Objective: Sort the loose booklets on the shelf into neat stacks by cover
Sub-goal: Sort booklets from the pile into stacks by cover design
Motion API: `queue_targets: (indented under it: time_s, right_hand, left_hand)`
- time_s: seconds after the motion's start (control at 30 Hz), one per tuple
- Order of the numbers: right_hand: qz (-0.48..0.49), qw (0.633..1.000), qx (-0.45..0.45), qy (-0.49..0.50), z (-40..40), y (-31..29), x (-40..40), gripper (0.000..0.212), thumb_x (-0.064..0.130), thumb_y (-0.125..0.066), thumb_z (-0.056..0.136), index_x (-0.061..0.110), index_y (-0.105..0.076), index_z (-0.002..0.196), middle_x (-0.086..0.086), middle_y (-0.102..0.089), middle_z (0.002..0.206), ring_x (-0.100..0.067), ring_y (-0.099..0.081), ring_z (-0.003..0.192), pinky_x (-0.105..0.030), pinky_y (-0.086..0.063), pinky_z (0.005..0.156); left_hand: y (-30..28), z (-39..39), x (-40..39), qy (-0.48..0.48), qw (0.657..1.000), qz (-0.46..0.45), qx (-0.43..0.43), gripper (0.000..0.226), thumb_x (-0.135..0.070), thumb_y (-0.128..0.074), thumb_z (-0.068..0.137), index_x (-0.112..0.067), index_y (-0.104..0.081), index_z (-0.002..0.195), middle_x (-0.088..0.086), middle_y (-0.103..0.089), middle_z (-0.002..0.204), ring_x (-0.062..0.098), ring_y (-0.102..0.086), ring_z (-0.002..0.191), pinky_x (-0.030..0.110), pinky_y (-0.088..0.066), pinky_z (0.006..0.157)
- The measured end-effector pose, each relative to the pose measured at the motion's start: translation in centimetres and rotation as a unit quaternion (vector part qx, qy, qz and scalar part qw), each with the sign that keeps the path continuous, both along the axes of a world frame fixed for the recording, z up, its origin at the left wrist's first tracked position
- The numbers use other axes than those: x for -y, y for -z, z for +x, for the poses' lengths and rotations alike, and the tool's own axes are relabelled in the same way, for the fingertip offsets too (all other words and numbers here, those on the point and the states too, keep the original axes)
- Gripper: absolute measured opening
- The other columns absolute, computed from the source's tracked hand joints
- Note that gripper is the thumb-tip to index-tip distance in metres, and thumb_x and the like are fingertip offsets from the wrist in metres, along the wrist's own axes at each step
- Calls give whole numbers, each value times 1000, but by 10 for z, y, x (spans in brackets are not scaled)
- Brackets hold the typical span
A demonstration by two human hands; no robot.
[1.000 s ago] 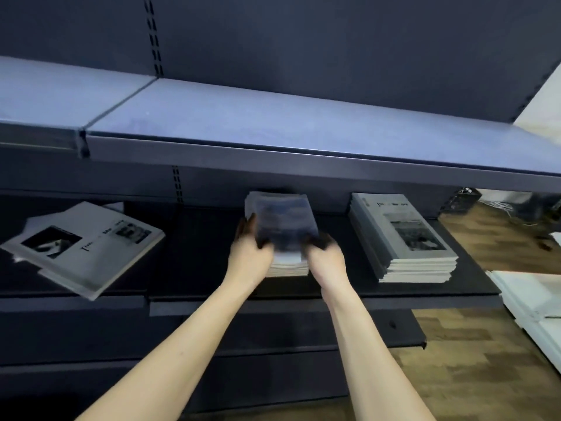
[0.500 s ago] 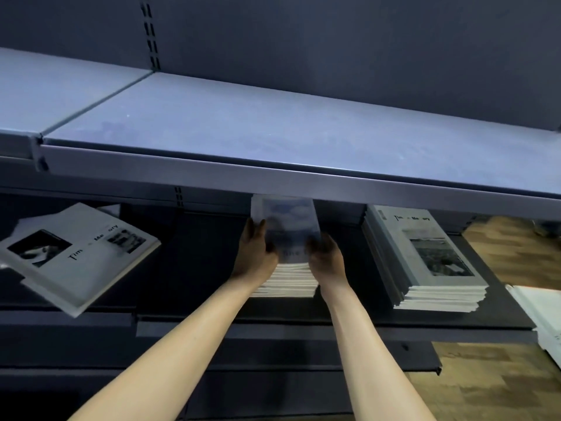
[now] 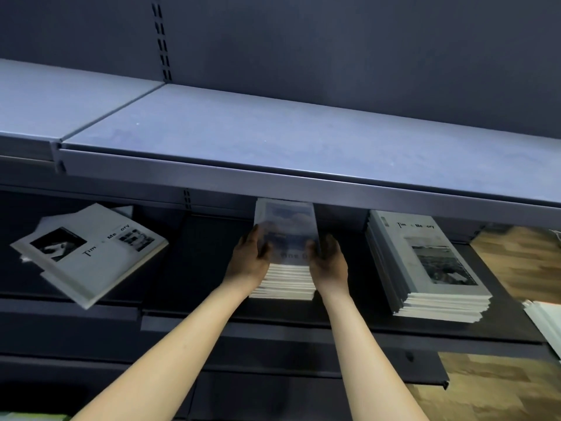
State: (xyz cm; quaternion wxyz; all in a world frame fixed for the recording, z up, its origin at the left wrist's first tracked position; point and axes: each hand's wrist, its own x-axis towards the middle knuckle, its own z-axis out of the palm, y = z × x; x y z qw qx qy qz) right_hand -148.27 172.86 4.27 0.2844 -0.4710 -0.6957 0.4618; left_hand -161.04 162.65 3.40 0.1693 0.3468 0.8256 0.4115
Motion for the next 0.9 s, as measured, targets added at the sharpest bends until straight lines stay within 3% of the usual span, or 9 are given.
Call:
queue_targets:
  time_s: [0.1, 0.17, 0.33, 0.4, 0.5, 0.63, 0.9]
  right_hand:
    - [69, 997, 39, -14, 0, -12, 8, 60, 39, -61, 95, 20, -39, 148, -4, -48, 146, -23, -49, 132, -30, -40, 105]
    - [120, 991, 55, -30, 0, -20, 18, 59, 38, -61, 95, 22, -39, 147, -3, -46, 147, -22, -47, 133, -25, -38, 102]
    - [116, 989, 37, -86, -3, -28, 47, 70, 45, -63, 90, 25, -35, 151, -1, -43, 151, -23, -49, 133, -33, -43, 107]
    - [152, 979, 53, -127, -5, -27, 62, 70, 50, -62, 88, 26, -38, 150, -1, -43, 152, -24, -44, 137, -42, -39, 112]
    - [200, 953, 127, -190, -10, -24, 87, 70, 52, -54, 93, 25, -33, 153, -4, -29, 160, -27, -23, 149, -47, -23, 119]
    - [199, 928, 173, -264, -16, -20, 124, 71, 57, -47, 96, 26, -24, 156, -7, -17, 164, -30, -8, 152, -50, -10, 122]
    - [200, 899, 170, -350, -35, -25, 185, 69, 53, -47, 97, 24, -24, 156, -8, -20, 163, -32, -8, 151, -52, -5, 121]
  left_hand:
    - [0, 3, 15, -16, 1000, -18, -13, 53, -41, -43, 101, -32, -28, 151, 5, -42, 149, 25, -46, 131, 39, -44, 103]
    - [-4, 3, 27, -20, 998, -37, -37, 55, -39, -42, 102, -26, -26, 153, 4, -35, 155, 27, -35, 139, 37, -36, 110]
    - [-9, 5, 62, -29, 976, -154, -149, 59, -47, -35, 101, -19, -28, 153, 11, -27, 158, 32, -15, 148, 41, -21, 119]
    - [-12, 10, 85, -51, 970, -165, -169, 61, -49, -37, 100, -20, -30, 153, 12, -30, 156, 34, -16, 147, 44, -26, 117]
    - [-18, 20, 120, -93, 957, -187, -201, 58, -48, -40, 99, -19, -37, 149, 17, -43, 145, 37, -29, 139, 45, -32, 110]
    - [-17, 21, 165, -137, 942, -214, -221, 58, -50, -40, 98, -20, -39, 148, 12, -45, 145, 34, -26, 141, 47, -27, 114]
    - [-24, 25, 235, -204, 931, -231, -196, 60, -47, -44, 98, -18, -33, 150, 13, -35, 151, 32, -15, 147, 49, -17, 119]
